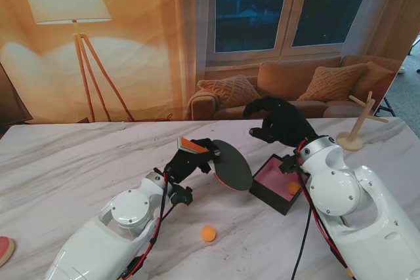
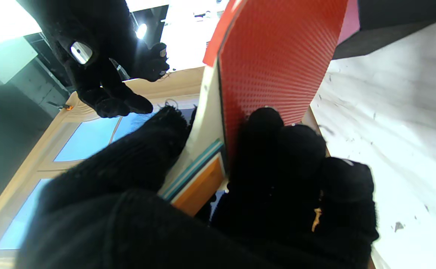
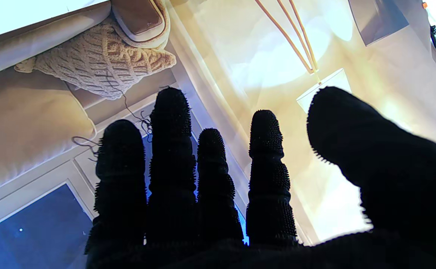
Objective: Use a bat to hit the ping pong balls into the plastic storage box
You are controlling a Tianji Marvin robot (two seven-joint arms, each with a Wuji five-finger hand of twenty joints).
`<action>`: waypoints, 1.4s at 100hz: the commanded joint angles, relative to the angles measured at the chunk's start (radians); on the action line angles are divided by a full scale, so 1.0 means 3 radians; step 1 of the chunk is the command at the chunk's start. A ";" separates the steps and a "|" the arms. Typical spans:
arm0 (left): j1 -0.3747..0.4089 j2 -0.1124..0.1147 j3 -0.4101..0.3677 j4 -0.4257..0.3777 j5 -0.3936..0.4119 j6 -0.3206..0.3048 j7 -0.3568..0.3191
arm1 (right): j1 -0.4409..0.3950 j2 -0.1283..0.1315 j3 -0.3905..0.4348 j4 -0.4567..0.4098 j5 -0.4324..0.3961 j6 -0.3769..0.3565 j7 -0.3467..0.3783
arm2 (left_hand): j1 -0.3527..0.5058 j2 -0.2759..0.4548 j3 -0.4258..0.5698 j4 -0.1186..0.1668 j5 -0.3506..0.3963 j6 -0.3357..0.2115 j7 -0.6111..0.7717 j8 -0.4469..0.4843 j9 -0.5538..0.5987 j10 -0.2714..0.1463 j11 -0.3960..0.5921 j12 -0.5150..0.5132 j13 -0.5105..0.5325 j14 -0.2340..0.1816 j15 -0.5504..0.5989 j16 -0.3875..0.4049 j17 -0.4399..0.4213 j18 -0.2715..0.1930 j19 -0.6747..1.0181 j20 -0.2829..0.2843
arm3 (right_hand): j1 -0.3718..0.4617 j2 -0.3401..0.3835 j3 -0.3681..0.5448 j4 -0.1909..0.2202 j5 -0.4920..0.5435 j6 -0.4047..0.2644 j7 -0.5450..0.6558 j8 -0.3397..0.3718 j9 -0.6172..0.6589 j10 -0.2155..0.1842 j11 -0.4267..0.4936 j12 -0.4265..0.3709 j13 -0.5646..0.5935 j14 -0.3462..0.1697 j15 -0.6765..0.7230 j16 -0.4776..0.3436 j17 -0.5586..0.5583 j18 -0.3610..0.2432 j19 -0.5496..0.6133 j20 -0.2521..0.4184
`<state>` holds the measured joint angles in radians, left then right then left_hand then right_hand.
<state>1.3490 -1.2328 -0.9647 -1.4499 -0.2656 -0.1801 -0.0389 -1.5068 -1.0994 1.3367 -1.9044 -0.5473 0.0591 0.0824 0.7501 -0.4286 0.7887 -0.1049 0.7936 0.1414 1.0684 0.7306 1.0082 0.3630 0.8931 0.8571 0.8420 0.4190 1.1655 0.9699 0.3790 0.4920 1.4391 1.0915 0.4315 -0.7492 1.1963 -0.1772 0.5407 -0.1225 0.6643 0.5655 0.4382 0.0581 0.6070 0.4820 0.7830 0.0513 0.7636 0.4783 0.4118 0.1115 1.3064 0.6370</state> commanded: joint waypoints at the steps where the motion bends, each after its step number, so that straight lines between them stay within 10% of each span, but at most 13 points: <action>1: 0.0060 0.0038 -0.0062 -0.0097 -0.0032 0.0026 -0.0047 | -0.0010 -0.0014 0.0002 0.0029 0.0016 0.0047 0.0031 | -0.0005 0.0029 0.0228 -0.0044 0.0151 0.0060 0.0189 0.0061 0.0053 -0.0171 0.0007 0.0066 0.0158 0.0211 0.0147 0.0045 0.0021 -0.0263 0.0059 0.0068 | -0.0091 0.0072 -0.0046 0.0118 -0.0079 0.0009 -0.0035 -0.0006 -0.0104 -0.0044 -0.0012 -0.0022 -0.0111 -0.0066 -0.0036 0.0031 -0.0029 -0.0033 -0.0035 0.0076; 59: 0.0419 0.0238 -0.0570 -0.0465 0.0615 0.0070 -0.0189 | -0.0218 -0.0007 0.0001 0.0085 0.0006 -0.0055 0.0009 | -0.0404 0.0313 0.0373 0.0241 0.0332 0.0100 0.0562 0.0558 0.0398 -0.0252 0.0600 0.0272 0.0778 -0.0086 0.0960 -0.0026 0.0671 -0.0234 0.0617 0.0191 | -0.0123 0.0067 -0.0078 0.0122 0.0044 0.0076 -0.0021 0.0000 0.0238 -0.0005 0.0107 0.0033 -0.0090 -0.0066 -0.0011 0.0051 -0.0052 -0.0033 -0.0021 0.0117; 140: 0.0892 0.0293 -0.1210 -0.0863 0.1091 -0.0050 -0.0004 | -0.0637 0.0095 -0.0311 -0.0029 0.0067 -0.0417 0.0364 | -0.0385 0.0369 0.0256 0.0248 0.0321 0.0076 0.0514 0.0528 0.0397 -0.0235 0.0570 0.0204 0.0815 -0.0125 0.0974 -0.0147 0.0783 -0.0260 0.0714 0.0004 | -0.0163 0.0094 -0.0092 0.0119 0.0131 0.0182 0.0008 -0.0004 0.0607 0.0026 0.0263 0.0238 0.0218 -0.0040 0.0266 0.0120 0.0215 -0.0053 0.0174 0.0093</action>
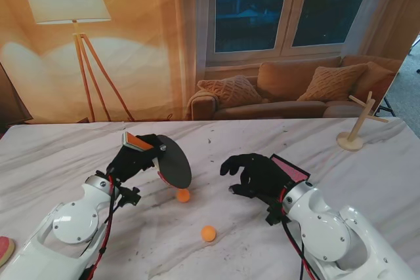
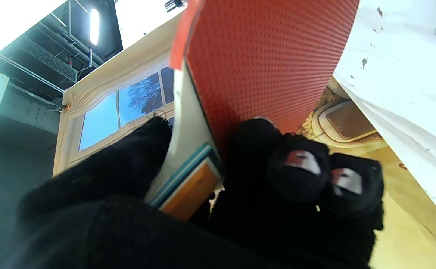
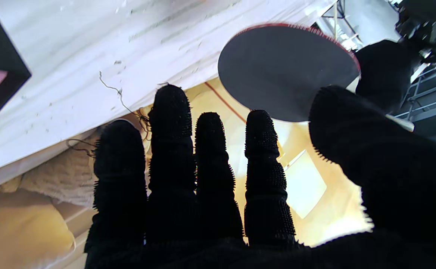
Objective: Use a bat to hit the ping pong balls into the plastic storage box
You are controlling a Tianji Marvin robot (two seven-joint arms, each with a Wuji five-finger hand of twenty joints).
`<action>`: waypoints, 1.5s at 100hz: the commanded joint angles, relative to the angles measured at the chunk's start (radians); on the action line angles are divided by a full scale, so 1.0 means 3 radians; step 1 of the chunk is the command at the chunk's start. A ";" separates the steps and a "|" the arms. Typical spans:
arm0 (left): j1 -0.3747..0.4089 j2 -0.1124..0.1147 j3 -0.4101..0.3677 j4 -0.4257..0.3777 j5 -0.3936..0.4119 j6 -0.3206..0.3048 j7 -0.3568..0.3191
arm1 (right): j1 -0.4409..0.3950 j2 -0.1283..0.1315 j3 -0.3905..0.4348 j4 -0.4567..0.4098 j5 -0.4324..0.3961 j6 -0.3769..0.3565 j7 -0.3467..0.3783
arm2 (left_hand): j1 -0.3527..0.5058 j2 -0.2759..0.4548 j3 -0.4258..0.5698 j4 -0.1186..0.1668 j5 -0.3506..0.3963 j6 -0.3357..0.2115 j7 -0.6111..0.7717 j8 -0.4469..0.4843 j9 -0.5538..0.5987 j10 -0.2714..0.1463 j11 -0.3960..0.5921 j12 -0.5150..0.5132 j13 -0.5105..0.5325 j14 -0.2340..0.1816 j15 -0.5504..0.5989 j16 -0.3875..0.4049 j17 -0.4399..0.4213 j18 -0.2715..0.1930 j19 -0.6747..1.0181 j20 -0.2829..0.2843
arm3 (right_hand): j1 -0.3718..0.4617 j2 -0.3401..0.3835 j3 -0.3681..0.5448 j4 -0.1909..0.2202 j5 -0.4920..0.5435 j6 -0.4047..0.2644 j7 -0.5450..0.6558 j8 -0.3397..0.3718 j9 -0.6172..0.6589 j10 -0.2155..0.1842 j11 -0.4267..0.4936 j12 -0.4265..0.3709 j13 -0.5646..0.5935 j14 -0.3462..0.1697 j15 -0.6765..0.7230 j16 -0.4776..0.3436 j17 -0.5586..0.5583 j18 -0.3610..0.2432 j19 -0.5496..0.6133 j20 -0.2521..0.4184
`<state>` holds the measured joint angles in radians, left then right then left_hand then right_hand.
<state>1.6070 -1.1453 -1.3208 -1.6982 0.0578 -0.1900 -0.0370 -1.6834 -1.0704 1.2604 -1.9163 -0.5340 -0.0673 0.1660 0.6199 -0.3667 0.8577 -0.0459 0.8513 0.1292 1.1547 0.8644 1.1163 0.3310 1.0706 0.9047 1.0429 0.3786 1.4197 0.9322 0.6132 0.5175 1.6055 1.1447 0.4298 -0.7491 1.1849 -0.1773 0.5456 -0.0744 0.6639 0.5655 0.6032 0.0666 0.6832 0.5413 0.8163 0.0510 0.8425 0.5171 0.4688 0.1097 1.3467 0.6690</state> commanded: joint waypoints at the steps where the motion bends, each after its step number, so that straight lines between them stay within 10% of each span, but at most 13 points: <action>1: 0.0035 0.0001 -0.0025 -0.0037 0.0015 -0.0018 -0.0006 | -0.0050 0.0000 -0.0064 0.0013 0.0027 0.0005 0.0091 | 0.0048 0.0161 0.0025 0.0050 0.0128 0.0117 0.0226 0.0082 0.0037 -0.0128 -0.0021 0.0045 0.0144 0.0010 0.0125 -0.0022 0.0002 -0.0344 0.0159 -0.0174 | -0.0159 0.0093 -0.0055 0.0119 0.0117 0.0021 0.0010 -0.0004 0.0058 -0.0003 0.0007 0.0039 0.0105 -0.0037 -0.0003 -0.0014 0.0025 -0.0046 0.0037 -0.0018; 41: 0.0126 -0.0019 -0.0095 -0.0064 0.0065 -0.0047 0.0116 | 0.0016 0.0052 -0.0343 0.0225 0.0187 0.0023 0.0332 | 0.0065 0.0154 0.0019 0.0039 0.0121 0.0112 0.0214 0.0067 0.0023 -0.0133 -0.0040 0.0036 0.0114 0.0032 0.0082 -0.0024 -0.0032 -0.0340 0.0126 -0.0185 | -0.0310 0.0192 -0.0204 0.0150 0.0455 -0.0296 0.0022 0.0004 -0.0368 -0.0114 -0.0429 -0.0199 -0.0463 -0.0034 -0.0634 -0.0221 -0.0381 0.0024 -0.0159 -0.0045; 117: 0.0230 -0.0032 -0.0163 -0.0118 0.0120 -0.0102 0.0217 | 0.0253 0.0130 -0.0630 0.0646 0.0031 -0.0435 0.0513 | 0.0067 0.0149 0.0020 0.0037 0.0121 0.0108 0.0210 0.0058 0.0026 -0.0138 -0.0052 0.0029 0.0112 0.0034 0.0072 -0.0015 -0.0038 -0.0339 0.0118 -0.0185 | -0.0208 -0.0167 0.0044 0.0069 -0.0198 -0.0551 -0.0214 -0.0157 -0.0719 -0.0084 0.0017 0.0123 -0.0340 -0.0356 0.0748 0.0518 -0.0100 -0.0312 0.0421 0.0425; 150: 0.0256 -0.0032 -0.0184 -0.0121 0.0140 -0.0125 0.0232 | 0.0319 0.0121 -0.0779 0.0680 0.0049 -0.0334 0.0487 | 0.0065 0.0155 0.0023 0.0038 0.0132 0.0109 0.0204 0.0051 0.0027 -0.0138 -0.0053 0.0030 0.0112 0.0034 0.0071 -0.0012 -0.0037 -0.0339 0.0118 -0.0184 | -0.0234 -0.0194 0.0043 0.0057 -0.0592 -0.0245 -0.0290 -0.0193 -0.0680 -0.0046 0.0405 0.0534 -0.0242 -0.0520 0.1212 0.0712 -0.0013 -0.0374 0.0620 0.0521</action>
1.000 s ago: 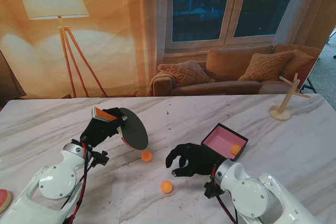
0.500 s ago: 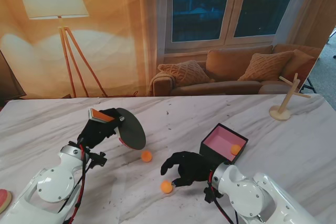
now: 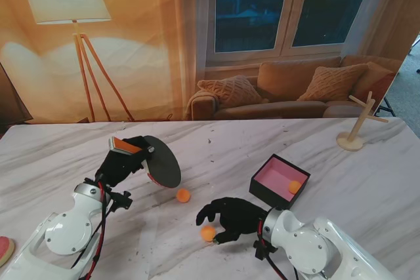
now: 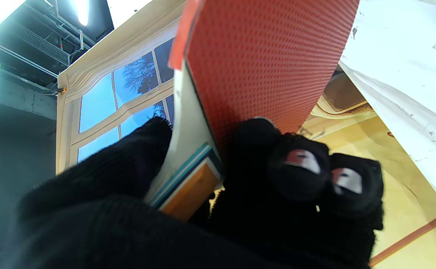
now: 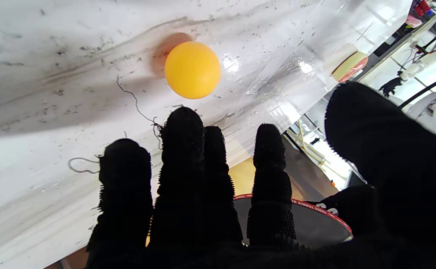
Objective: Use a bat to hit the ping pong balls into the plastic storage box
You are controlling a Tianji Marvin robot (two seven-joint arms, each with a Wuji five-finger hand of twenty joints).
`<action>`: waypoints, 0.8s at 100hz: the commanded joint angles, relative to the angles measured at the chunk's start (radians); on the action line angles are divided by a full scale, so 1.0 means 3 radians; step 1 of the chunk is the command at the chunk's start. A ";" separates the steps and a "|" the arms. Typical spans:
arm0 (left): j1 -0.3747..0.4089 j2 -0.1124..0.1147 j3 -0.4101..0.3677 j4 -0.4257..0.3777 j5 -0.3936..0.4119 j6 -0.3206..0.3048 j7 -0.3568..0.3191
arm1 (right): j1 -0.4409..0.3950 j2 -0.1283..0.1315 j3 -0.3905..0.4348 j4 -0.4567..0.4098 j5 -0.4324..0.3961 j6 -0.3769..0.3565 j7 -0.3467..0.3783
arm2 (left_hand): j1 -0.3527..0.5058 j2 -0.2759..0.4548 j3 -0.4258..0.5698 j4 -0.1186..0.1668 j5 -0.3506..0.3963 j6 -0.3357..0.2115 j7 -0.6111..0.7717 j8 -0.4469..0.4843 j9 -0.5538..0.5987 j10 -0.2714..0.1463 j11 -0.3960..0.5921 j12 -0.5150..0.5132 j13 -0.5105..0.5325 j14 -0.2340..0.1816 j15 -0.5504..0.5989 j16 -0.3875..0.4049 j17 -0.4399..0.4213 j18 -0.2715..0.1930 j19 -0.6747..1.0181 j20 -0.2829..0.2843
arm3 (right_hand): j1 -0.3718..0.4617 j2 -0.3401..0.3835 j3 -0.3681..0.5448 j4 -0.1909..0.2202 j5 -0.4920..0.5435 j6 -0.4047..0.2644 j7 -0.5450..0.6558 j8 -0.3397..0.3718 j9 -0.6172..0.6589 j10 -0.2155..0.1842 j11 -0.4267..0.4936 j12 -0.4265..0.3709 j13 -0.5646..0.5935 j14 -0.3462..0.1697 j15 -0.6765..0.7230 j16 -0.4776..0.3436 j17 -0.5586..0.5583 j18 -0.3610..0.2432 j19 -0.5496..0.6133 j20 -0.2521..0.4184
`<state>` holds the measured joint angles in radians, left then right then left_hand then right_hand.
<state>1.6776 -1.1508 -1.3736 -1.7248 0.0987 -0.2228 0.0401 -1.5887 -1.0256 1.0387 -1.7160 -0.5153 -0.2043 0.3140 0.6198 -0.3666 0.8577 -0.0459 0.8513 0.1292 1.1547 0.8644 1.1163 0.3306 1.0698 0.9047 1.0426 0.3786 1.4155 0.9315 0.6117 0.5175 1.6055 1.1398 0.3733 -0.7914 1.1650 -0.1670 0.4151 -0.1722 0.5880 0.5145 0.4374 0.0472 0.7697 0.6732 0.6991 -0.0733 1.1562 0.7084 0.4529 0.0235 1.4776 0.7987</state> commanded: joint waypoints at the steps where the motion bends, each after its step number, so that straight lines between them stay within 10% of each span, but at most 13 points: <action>1: 0.0022 -0.0013 -0.0008 -0.0032 0.0004 -0.0018 -0.0026 | 0.0005 -0.0031 -0.0047 0.0013 -0.0023 0.0136 -0.0019 | 0.0064 0.0154 0.0022 0.0038 0.0132 0.0109 0.0204 0.0051 0.0027 -0.0137 -0.0051 0.0029 0.0113 0.0034 0.0085 -0.0010 -0.0033 -0.0339 0.0118 -0.0168 | -0.0047 -0.0048 0.0108 0.0023 -0.0164 0.0097 -0.0036 -0.0023 -0.0125 0.0027 0.0127 0.0103 0.0153 -0.0107 0.0175 0.0077 0.0043 -0.0088 0.0189 0.0089; 36: 0.0048 -0.0016 -0.0028 -0.0054 -0.0012 -0.0049 -0.0014 | 0.0122 -0.0108 -0.0246 0.0152 -0.0350 0.0416 -0.0424 | 0.0070 0.0149 0.0024 0.0037 0.0129 0.0111 0.0202 0.0052 0.0029 -0.0136 -0.0051 0.0030 0.0113 0.0034 0.0085 -0.0008 -0.0033 -0.0339 0.0118 -0.0168 | -0.0177 0.0243 -0.0031 0.0081 0.0203 0.0040 0.0180 0.0008 -0.0133 0.0117 0.0107 0.0109 0.0144 -0.0009 0.0205 0.0033 -0.0001 -0.0020 0.0270 0.0067; 80: 0.0231 -0.0012 -0.0071 -0.0185 -0.0007 -0.0137 0.0010 | 0.0169 -0.0144 -0.0474 0.0303 -0.0542 0.0669 -0.0660 | 0.0067 0.0154 0.0027 0.0035 0.0136 0.0110 0.0201 0.0054 0.0031 -0.0139 -0.0052 0.0029 0.0113 0.0034 0.0084 -0.0008 -0.0035 -0.0338 0.0116 -0.0168 | -0.0051 -0.0194 0.0263 -0.0001 0.0173 0.0207 0.0290 0.0068 -0.0068 0.0153 0.0691 0.0536 0.0288 -0.0206 0.0572 0.0247 0.0064 -0.0136 0.0458 0.0121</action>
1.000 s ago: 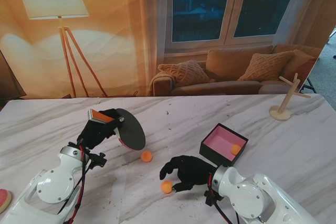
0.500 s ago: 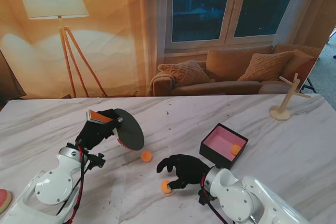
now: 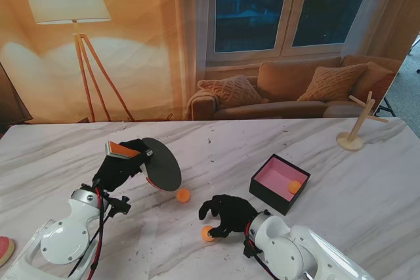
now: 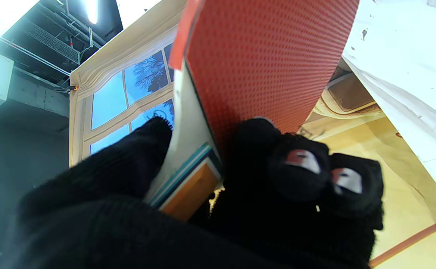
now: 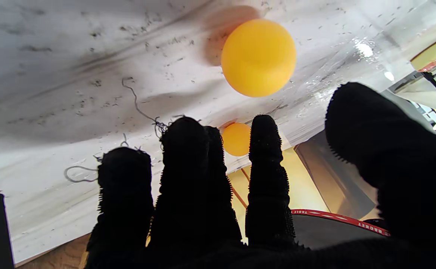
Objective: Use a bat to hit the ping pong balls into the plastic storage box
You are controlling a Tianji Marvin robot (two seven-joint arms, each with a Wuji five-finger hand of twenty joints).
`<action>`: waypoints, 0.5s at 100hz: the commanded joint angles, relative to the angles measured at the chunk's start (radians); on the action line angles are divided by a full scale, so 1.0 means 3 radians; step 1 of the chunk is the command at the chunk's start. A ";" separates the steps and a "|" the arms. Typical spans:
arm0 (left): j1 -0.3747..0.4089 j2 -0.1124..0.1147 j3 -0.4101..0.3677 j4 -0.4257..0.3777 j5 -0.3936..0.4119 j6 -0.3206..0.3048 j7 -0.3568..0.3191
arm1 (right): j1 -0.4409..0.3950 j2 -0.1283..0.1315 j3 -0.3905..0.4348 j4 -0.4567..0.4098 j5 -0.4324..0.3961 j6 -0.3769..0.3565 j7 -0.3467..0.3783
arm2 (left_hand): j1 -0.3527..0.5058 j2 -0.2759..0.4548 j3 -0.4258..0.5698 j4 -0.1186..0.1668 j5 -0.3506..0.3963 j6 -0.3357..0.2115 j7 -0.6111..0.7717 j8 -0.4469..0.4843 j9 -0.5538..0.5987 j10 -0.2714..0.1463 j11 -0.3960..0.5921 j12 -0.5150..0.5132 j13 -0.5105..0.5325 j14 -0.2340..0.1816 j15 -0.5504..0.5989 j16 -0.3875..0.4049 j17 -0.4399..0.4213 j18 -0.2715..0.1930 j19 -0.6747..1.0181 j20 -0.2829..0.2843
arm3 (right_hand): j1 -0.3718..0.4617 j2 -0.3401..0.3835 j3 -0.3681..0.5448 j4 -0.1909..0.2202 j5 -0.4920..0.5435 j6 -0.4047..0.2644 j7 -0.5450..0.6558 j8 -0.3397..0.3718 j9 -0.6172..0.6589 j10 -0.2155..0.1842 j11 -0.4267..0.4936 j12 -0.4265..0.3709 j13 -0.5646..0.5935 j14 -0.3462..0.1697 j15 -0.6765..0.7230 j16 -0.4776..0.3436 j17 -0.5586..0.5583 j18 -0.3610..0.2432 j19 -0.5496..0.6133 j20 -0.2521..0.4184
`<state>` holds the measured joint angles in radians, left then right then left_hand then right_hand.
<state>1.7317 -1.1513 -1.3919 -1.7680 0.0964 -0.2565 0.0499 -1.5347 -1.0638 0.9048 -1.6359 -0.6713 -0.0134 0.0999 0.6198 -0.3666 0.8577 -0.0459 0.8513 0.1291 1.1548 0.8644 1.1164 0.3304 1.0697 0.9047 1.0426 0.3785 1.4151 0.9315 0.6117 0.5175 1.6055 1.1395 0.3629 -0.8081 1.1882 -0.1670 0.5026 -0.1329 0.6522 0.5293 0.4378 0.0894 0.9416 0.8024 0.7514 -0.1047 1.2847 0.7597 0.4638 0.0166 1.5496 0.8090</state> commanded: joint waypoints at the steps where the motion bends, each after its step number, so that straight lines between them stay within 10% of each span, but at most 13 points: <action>1: 0.0055 -0.0010 -0.0012 -0.0043 0.0001 -0.0026 -0.0021 | -0.0008 -0.0016 -0.0032 0.0038 -0.0024 0.0036 0.0056 | 0.0066 0.0154 0.0026 0.0035 0.0136 0.0110 0.0201 0.0054 0.0031 -0.0138 -0.0052 0.0029 0.0113 0.0034 0.0086 -0.0008 -0.0035 -0.0338 0.0116 -0.0167 | -0.0018 -0.0138 0.0188 -0.0002 -0.0124 0.0082 0.0078 0.0018 -0.0067 0.0013 0.0124 0.0112 0.0118 -0.0103 0.0147 0.0082 0.0026 -0.0114 0.0220 0.0087; 50: 0.0108 -0.0018 -0.0058 -0.0050 0.0023 -0.0024 0.0023 | 0.0112 -0.0019 -0.0205 0.0119 0.0111 0.0262 0.0164 | 0.0069 0.0156 0.0033 0.0033 0.0142 0.0113 0.0195 0.0053 0.0036 -0.0137 -0.0056 0.0029 0.0113 0.0044 0.0079 -0.0010 -0.0034 -0.0324 0.0109 -0.0168 | 0.0536 -0.0349 0.0352 0.0018 -0.0350 -0.0424 0.0546 0.0439 -0.0006 -0.0103 0.0274 0.0306 0.0120 -0.0141 0.0138 0.0235 -0.0034 -0.0165 0.0229 0.0189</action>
<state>1.7549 -1.1519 -1.4077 -1.7737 0.1037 -0.2638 0.0625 -1.4952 -1.0684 0.8470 -1.6000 -0.6348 0.0575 0.1278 0.6198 -0.3666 0.8577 -0.0459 0.8513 0.1291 1.1548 0.8644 1.1165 0.3304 1.0696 0.9047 1.0426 0.3785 1.4150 0.9315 0.6116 0.5175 1.6055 1.1392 0.4959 -0.8803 1.2368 -0.1673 0.4394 -0.2170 0.7876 0.6404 0.4379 0.0769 0.9955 0.8780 0.7511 -0.1166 1.2946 0.8124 0.4442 -0.0012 1.5617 0.8395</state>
